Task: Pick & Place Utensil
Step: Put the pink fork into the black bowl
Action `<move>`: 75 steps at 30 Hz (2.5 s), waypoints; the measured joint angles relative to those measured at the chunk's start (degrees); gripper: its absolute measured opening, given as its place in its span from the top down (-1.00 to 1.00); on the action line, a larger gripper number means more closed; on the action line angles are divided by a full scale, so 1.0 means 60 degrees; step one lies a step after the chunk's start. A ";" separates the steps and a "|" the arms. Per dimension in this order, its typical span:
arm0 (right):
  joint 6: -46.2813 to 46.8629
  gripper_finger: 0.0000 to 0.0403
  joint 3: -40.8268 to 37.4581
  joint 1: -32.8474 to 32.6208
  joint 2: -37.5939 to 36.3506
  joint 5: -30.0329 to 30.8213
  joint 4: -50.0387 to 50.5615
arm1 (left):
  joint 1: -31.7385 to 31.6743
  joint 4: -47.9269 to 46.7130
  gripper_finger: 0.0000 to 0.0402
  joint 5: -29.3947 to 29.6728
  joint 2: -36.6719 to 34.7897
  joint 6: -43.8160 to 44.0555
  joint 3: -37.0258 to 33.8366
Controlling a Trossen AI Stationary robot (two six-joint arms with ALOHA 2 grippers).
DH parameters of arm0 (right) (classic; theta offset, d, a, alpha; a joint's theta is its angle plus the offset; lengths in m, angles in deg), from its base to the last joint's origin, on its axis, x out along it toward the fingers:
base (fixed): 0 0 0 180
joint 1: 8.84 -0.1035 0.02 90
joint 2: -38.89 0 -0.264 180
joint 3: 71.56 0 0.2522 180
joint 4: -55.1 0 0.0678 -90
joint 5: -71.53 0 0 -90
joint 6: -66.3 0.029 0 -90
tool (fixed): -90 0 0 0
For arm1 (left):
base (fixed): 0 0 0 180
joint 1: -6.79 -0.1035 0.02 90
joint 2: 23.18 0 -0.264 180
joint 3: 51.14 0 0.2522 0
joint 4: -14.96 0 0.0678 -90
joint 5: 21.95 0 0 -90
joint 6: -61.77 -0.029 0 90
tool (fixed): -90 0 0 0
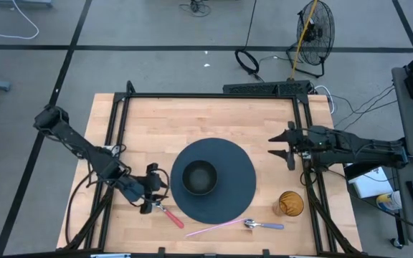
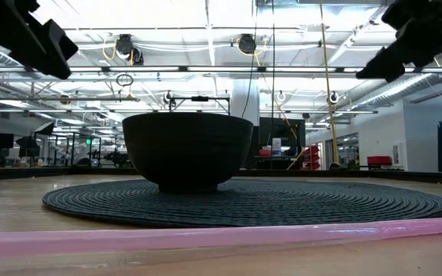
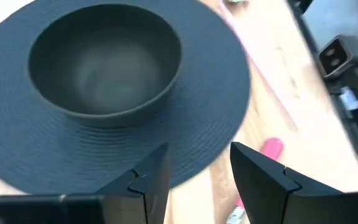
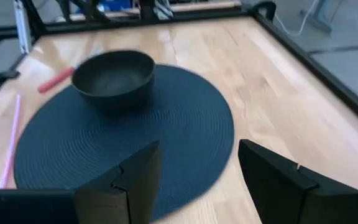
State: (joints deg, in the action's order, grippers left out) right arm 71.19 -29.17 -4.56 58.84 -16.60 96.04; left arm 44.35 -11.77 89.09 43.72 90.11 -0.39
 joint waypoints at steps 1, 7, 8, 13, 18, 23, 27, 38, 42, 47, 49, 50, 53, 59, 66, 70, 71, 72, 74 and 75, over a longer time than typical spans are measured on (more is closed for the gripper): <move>0.0052 -0.04 0.0000 0.0000 0.0062 0.0035 -0.0069 | 0.0065 0.0092 0.14 0.0000 -0.0001 0.0060 0.0000; 0.0760 -0.04 0.0004 0.0004 0.0527 0.0452 -0.1222 | 0.0273 0.0153 0.14 0.0281 -0.0001 0.0087 0.0000; 0.0883 -0.04 0.0004 0.0003 0.0621 0.0437 -0.1557 | 0.0268 0.0153 0.14 0.0311 -0.0001 0.0062 0.0000; 0.1322 -0.04 0.0015 0.0000 0.1213 0.0433 -0.2567 | 0.0172 0.0113 0.14 0.0193 0.0046 0.0052 0.0000; 0.1273 -0.04 0.0015 0.0000 0.1599 0.0433 -0.2411 | 0.0197 0.0200 0.14 -0.0368 0.0578 0.0013 0.0000; 0.1253 -0.04 0.0015 0.0000 0.1711 0.0429 -0.2414 | 0.0277 0.0757 0.14 -0.1080 0.1593 0.0121 0.0000; 0.1108 -0.04 0.0015 0.0000 0.1708 0.0429 -0.2425 | 0.0376 0.1355 0.14 -0.1540 0.2216 0.0120 0.0000; 0.0998 -0.04 0.0015 0.0000 0.1708 0.0429 -0.2498 | 0.0638 0.2503 0.14 -0.1731 0.3154 0.0122 0.0004; 0.1001 -0.04 0.0015 0.0000 0.1708 0.0429 -0.2532 | 0.0610 0.2431 0.14 -0.1961 0.3441 -0.0037 0.0004; 0.1001 -0.04 0.0015 0.0000 0.1708 0.0429 -0.2531 | 0.0536 0.2404 0.14 -0.2252 0.3572 -0.0130 0.0004; 0.1001 -0.04 0.0015 0.0000 0.1708 0.0429 -0.2531 | 0.0536 0.2329 0.14 -0.2255 0.3569 -0.0208 0.0004; 0.1001 -0.04 0.0015 0.0000 0.1708 0.0429 -0.2531 | 0.0536 0.2255 0.14 -0.2254 0.3569 -0.0255 0.0004; 0.1001 -0.04 0.0015 0.0000 0.1708 0.0429 -0.2531 | 0.0505 0.2119 0.14 -0.2255 0.3569 -0.0398 0.0004; 0.1001 -0.04 0.0015 0.0000 0.1708 0.0429 -0.2535 | 0.0286 0.2112 0.14 -0.2350 0.3569 -0.0788 0.0004; 0.1001 -0.04 0.0015 0.0000 0.1704 0.0429 -0.2527 | -0.0007 0.2179 0.14 -0.3068 0.3852 -0.1048 0.0004; 0.1000 -0.04 0.0015 0.0000 0.1704 0.0429 -0.2502 | -0.0096 0.2275 0.14 -0.3405 0.4157 -0.1033 0.0013; 0.1001 -0.04 0.0015 0.0000 0.1704 0.0429 -0.2499 | -0.0116 0.2292 0.14 -0.3473 0.4190 -0.0940 0.0015; 0.1000 -0.04 0.0015 0.0000 0.1704 0.0429 -0.2495 | -0.0159 0.2305 0.14 -0.3501 0.4245 -0.0817 0.0019; 0.1000 -0.04 0.0015 0.0000 0.1706 0.0429 -0.2491 | -0.0231 0.2201 0.14 -0.3589 0.4263 -0.0402 0.0039; 0.1001 -0.04 0.0015 0.0000 0.1704 0.0429 -0.2495 | -0.0289 0.2102 0.14 -0.3626 0.4261 -0.0138 0.0044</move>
State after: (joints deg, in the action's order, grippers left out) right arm 77.19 -29.09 -4.56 69.06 -14.02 81.07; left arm 42.62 0.84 67.33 69.29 89.28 -0.13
